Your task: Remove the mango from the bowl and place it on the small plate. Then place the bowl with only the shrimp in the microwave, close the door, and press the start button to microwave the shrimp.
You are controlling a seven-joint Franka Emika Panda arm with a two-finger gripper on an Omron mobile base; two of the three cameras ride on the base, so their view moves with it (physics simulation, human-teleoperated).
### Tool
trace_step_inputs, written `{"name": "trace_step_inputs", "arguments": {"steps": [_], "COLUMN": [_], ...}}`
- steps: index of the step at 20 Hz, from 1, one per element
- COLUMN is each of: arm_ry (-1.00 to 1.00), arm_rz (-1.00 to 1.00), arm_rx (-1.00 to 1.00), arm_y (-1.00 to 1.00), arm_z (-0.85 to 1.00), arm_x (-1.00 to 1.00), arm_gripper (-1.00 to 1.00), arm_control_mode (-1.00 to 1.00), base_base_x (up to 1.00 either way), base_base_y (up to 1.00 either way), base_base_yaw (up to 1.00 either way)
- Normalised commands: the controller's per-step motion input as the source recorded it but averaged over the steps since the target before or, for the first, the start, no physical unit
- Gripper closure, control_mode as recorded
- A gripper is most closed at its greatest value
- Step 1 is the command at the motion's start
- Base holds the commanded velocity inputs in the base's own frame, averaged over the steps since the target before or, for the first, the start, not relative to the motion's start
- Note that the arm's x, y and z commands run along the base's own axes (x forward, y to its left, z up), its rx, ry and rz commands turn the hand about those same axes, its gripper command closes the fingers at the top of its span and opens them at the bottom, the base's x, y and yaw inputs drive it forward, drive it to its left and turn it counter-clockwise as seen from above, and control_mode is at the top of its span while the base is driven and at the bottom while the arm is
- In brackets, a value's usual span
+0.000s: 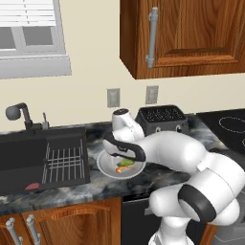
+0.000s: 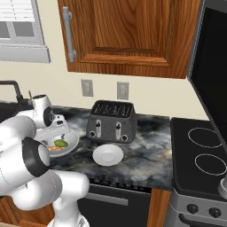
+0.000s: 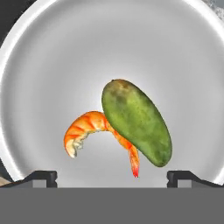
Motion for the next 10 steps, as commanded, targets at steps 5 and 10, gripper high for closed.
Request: {"name": "trace_step_inputs", "arguments": {"steps": [5, 10], "arm_ry": [-0.04, -0.02], "arm_rz": [0.08, 0.05], "arm_rx": [0.00, 0.00], "arm_y": [0.05, -0.01], "arm_z": [-0.14, -0.01], "arm_x": [0.18, 0.16], "arm_gripper": [-1.00, -1.00], "arm_control_mode": [-1.00, -1.00], "base_base_x": [0.00, 0.00], "base_base_y": [0.00, 0.00], "base_base_yaw": [0.00, 0.00]}}
